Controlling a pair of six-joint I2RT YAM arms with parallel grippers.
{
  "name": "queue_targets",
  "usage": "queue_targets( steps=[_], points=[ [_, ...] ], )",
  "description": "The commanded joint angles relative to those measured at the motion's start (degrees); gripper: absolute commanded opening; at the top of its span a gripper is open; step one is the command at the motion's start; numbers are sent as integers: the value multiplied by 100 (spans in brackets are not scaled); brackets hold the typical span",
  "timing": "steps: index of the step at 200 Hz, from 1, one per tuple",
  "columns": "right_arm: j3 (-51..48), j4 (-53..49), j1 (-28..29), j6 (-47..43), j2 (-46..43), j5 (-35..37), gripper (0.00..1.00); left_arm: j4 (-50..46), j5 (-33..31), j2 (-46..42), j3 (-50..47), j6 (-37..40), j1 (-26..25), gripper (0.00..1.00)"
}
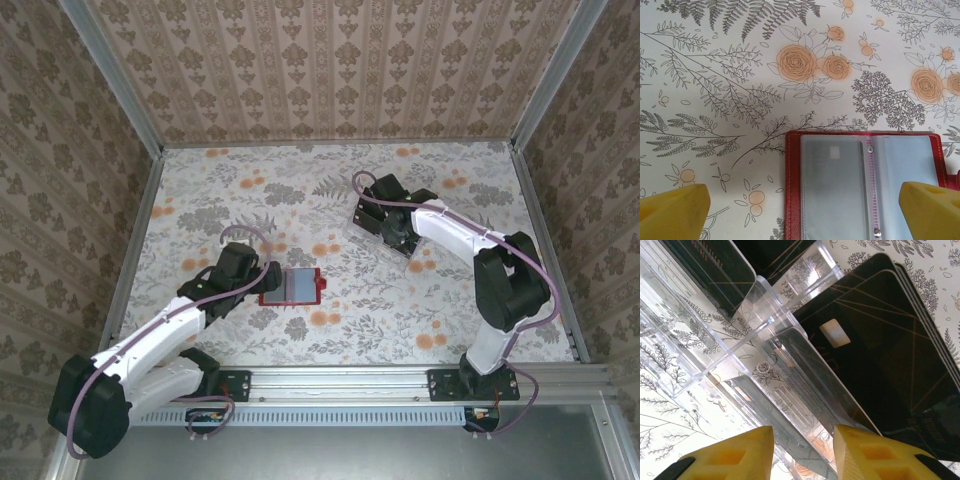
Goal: Put the credit cards into the card holder
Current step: Pick up the credit card from the storage box.
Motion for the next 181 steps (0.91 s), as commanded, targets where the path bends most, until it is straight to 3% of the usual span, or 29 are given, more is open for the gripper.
queue_targets(
  steps=[1, 82, 181],
  points=[
    [134, -60, 78, -135, 162, 90, 36, 96, 29, 23, -21, -8, 43, 100],
    [125, -159, 263, -136, 151, 63, 29, 138, 37, -75, -141, -18, 84, 100],
    [-56, -340, 294, -276, -63, 611, 28, 196, 90, -109, -196, 1, 120, 100]
  ],
)
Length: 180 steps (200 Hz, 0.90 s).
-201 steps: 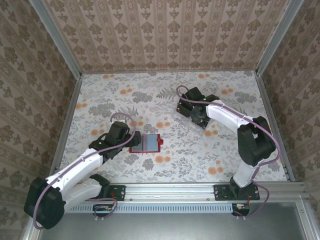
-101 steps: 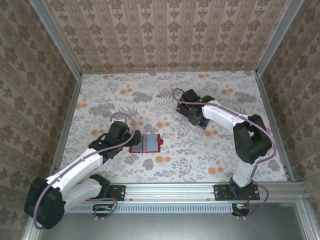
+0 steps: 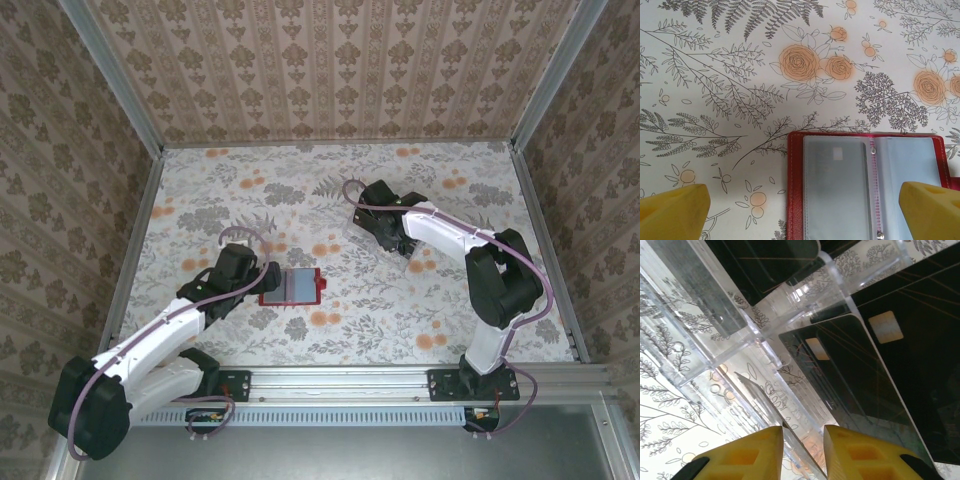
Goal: Put the credit cards into the card holder
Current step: Pick up the credit card from the storage box.
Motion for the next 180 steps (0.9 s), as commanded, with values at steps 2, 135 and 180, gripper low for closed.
queue_targets(
  steps=[2, 135, 180],
  points=[
    [-76, -230, 40, -130, -250, 308, 28, 70, 48, -70, -82, 1, 47, 100],
    [-218, -127, 40, -262, -219, -52, 19, 106, 70, -58, -72, 9, 47, 100],
    [-196, -119, 53, -339, -248, -214, 7, 117, 67, -74, -87, 8, 47, 100]
  ],
)
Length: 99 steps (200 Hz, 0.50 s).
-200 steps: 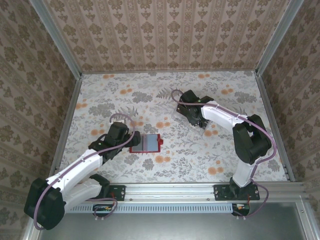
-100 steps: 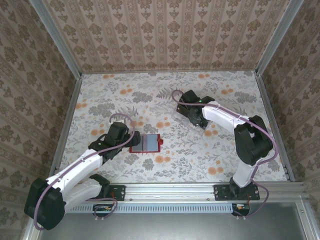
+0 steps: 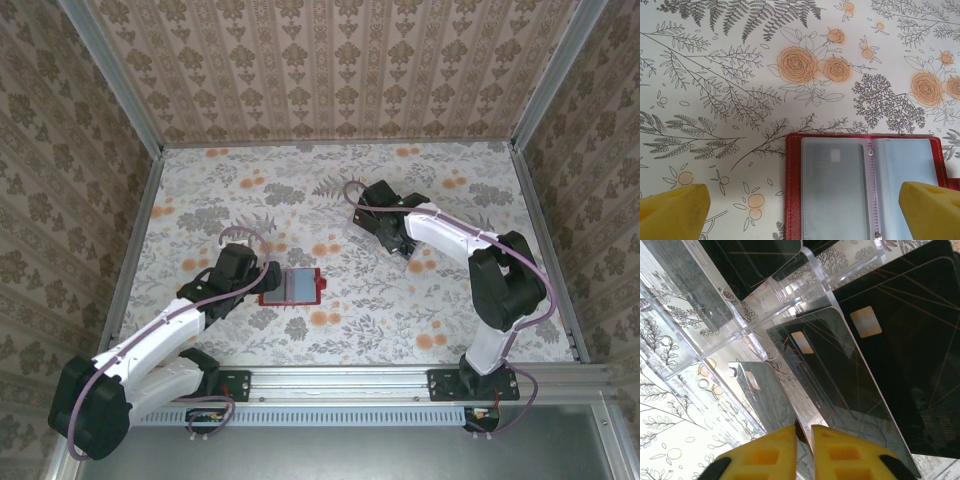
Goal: Put the credit cards into the card holder
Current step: Pick up the credit card from the storage box.
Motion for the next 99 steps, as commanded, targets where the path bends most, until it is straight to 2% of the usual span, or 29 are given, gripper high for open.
queue_targets(
  steps=[1, 69, 99],
  points=[
    [-103, -137, 53, -102, -121, -310, 7, 72, 62, -72, -80, 9, 47, 100],
    [-30, -105, 97, -425, -149, -678, 0, 88, 96, -79, -77, 19, 47, 100],
    [117, -182, 182, -613, -185, -766, 0, 96, 105, -79, -70, 45, 47, 100]
  ],
)
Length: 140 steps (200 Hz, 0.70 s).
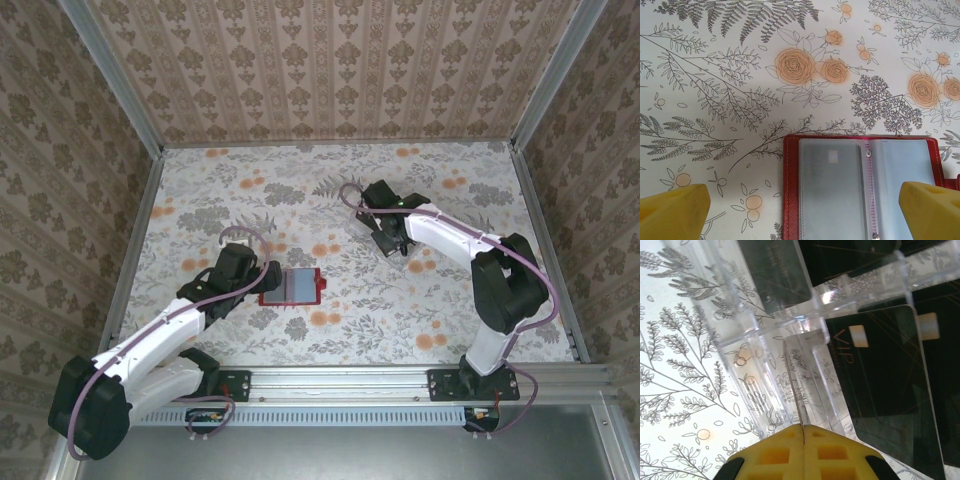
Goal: Put the credit cards into the card holder
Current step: Pick up the credit card from the storage box.
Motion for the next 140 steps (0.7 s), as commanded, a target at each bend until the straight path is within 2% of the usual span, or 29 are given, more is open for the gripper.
queue_targets(
  steps=[1, 65, 140],
  points=[
    [118, -172, 96, -195, -86, -294, 0, 57, 79, -75, -70, 47, 47, 100],
    [332, -394, 166, -246, -284, -293, 0, 83, 84, -71, -61, 46, 56, 100],
    [335, -318, 159, 148, -756, -442, 0, 97, 84, -35, -34, 64, 56, 100]
  ],
)
